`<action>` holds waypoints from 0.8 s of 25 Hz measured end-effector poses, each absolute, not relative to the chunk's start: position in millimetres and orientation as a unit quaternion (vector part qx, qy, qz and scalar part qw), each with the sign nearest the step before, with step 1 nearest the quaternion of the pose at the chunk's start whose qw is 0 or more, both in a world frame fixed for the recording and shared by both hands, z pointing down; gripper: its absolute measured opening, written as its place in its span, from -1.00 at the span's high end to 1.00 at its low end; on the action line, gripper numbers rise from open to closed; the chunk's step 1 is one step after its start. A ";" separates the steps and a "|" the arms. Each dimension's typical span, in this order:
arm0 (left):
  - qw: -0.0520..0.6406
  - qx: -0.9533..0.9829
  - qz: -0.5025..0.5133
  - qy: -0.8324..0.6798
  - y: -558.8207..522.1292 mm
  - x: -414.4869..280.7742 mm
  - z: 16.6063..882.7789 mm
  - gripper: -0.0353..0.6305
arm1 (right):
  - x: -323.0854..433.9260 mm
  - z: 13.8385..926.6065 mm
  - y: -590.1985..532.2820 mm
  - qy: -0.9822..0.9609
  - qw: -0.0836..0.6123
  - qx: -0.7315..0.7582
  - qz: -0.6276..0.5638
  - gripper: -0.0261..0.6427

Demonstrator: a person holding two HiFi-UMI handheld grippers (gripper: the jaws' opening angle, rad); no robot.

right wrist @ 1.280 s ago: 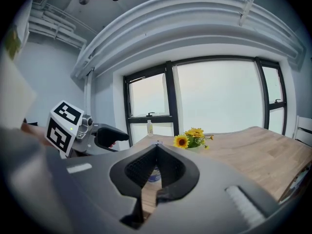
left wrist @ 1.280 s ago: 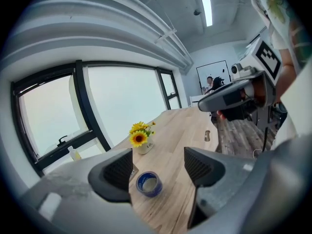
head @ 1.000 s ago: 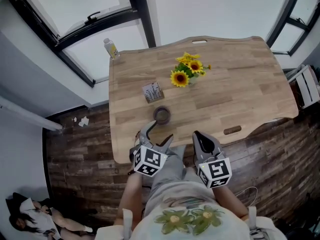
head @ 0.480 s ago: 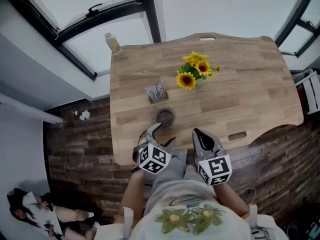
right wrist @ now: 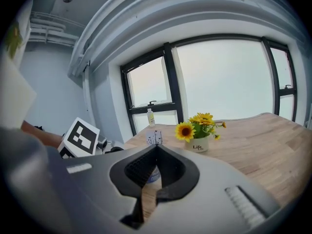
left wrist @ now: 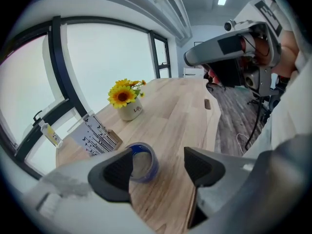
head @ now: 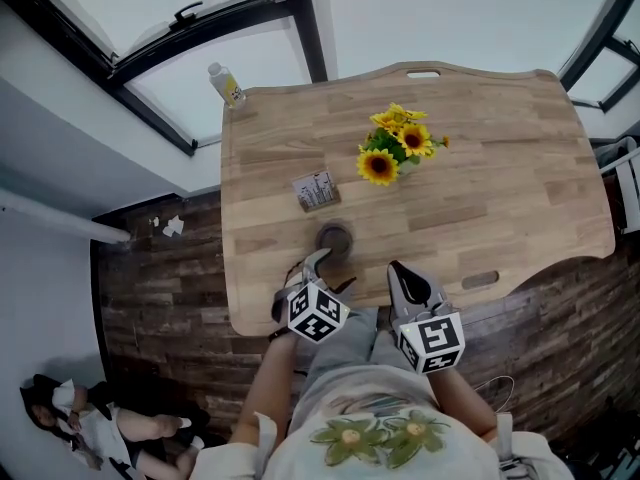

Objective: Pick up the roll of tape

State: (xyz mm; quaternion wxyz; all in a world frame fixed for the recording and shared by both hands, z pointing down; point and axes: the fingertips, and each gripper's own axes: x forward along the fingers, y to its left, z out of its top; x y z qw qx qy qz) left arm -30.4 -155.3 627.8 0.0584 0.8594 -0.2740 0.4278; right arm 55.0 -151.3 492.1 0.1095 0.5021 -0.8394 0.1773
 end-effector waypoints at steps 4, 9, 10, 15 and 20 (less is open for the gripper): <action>0.066 0.853 0.445 -0.264 -160.4 -30.6 640.5 -0.10 | 55.9 494.6 -157.9 -0.839 0.111 0.500 0.182 0.92; 0.082 0.841 0.471 -0.253 -163.5 -32.4 658.2 -0.10 | 57.1 499.3 -162.5 -0.838 0.112 0.500 0.189 0.92; 0.086 0.838 0.479 -0.248 -163.6 -32.5 662.1 -0.10 | 57.4 501.1 -163.2 -0.837 0.113 0.500 0.191 0.92; 0.097 0.827 0.502 -0.233 -164.7 -30.3 677.0 -0.10 | 57.7 512.1 -164.4 -0.835 0.119 0.498 0.202 0.92; 0.104 0.816 0.522 -0.224 -166.2 -31.2 690.0 -0.10 | 56.2 516.9 -166.8 -0.834 0.123 0.496 0.207 0.92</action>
